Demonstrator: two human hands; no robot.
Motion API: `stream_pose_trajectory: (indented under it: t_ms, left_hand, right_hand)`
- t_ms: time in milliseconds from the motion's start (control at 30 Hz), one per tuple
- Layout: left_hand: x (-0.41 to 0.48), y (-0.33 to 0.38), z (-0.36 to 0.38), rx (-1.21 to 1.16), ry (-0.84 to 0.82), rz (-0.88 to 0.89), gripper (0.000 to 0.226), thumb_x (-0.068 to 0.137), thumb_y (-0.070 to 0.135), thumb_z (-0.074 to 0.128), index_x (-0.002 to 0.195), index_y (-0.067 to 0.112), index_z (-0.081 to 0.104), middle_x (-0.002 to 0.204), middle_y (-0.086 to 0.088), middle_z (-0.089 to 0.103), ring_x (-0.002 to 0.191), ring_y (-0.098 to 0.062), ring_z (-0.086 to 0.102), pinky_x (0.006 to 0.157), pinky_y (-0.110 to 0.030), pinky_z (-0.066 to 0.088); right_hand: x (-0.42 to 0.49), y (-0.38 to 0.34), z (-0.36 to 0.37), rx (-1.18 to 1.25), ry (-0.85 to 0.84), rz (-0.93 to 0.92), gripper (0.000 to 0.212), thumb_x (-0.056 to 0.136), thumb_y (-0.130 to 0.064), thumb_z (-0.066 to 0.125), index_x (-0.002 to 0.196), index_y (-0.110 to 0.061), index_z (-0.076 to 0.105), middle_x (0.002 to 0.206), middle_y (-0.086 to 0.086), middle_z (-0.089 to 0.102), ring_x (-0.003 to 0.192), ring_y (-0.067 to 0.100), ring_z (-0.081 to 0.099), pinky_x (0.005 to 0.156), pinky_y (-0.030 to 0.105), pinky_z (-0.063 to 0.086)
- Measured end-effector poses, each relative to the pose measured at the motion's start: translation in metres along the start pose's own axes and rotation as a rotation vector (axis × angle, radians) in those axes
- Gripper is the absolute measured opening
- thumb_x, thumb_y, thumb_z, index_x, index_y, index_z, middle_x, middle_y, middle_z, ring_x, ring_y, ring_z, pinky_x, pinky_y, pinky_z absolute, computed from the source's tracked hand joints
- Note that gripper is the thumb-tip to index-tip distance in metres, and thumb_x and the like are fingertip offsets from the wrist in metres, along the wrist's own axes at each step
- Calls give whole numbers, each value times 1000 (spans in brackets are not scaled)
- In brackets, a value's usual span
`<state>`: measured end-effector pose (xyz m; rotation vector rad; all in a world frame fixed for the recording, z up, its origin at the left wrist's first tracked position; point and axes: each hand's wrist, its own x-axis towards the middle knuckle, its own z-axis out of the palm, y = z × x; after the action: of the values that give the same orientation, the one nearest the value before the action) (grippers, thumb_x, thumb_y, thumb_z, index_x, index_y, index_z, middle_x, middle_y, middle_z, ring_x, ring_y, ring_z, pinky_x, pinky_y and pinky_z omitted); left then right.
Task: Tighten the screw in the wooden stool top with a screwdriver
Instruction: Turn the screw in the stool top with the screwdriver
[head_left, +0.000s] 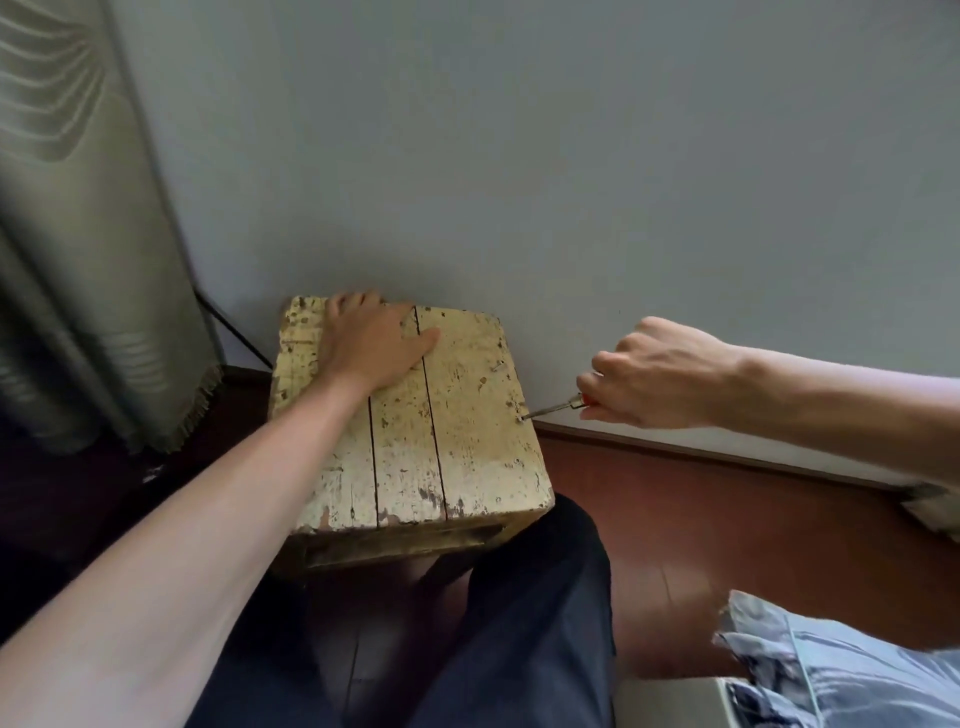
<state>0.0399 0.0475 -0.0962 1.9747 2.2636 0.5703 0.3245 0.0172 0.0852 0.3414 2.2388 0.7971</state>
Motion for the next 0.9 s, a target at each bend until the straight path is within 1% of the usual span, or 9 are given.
stream_pose_trajectory:
  t_ms: [167,233,300,400,467,600,700,800,900]
  left_hand:
    - [0,0,-2,-7,2,8,73,92,80,32,145,33,53,141,-7,55,135,-27,44,114,-46,23]
    - [1,1,-2,-8,5,7,73,92,79,32,145,33,53,141,-7,56,134,-27,44,113,-46,23]
    - [1,1,-2,0,10,6,73,92,79,32,143,33,54,139,-7,56,133,-27,45,113,-46,23]
    - [1,2,-2,-3,9,7,70,92,78,34,140,33,57,135,-6,58,130,-27,46,112,-46,24]
    - [1,2,-2,-14,3,-2,68,92,77,35,139,34,58,133,-6,58,130,-27,46,112,-45,23]
    - [2,2,-1,-24,-6,-7,68,92,76,36,142,34,56,136,-6,56,132,-27,44,115,-46,22]
    - [2,3,0,-46,-21,-12,68,92,76,37,144,35,53,136,-7,55,133,-27,42,116,-47,20]
    - [2,2,0,-52,-30,-10,68,92,76,37,144,35,53,135,-7,56,133,-27,42,116,-48,20]
    - [2,1,1,-32,-26,-6,70,91,78,35,143,35,53,136,-8,57,132,-28,44,115,-48,21]
  right_hand:
    - [13,8,-7,-50,-17,-56,53,118,-48,17,108,-19,60,89,-2,68,87,26,76,65,35,38]
    - [17,9,-10,-34,-54,-56,50,118,-45,18,106,-18,59,73,-4,53,83,24,76,64,33,38]
    - [20,11,-11,-7,-59,-48,52,117,-48,18,106,-18,58,67,-5,43,82,22,75,65,31,39]
    - [23,12,-9,56,-6,-20,56,114,-54,19,105,-18,61,86,-3,67,87,25,76,67,32,40]
    - [23,9,-8,109,13,25,55,114,-55,24,102,-17,62,89,0,70,85,29,75,66,33,40]
    - [21,5,-3,494,5,283,54,109,-52,50,72,-13,51,60,2,47,55,28,51,54,32,41]
    - [21,-5,-3,784,-34,492,66,104,-51,63,59,-10,39,53,4,42,46,25,39,44,28,33]
    - [20,-12,-11,840,-85,540,66,101,-53,66,59,-11,37,54,3,41,47,24,35,45,28,30]
    - [14,-7,-19,740,-110,441,43,100,-48,66,76,-13,58,65,-6,52,56,21,48,47,29,34]
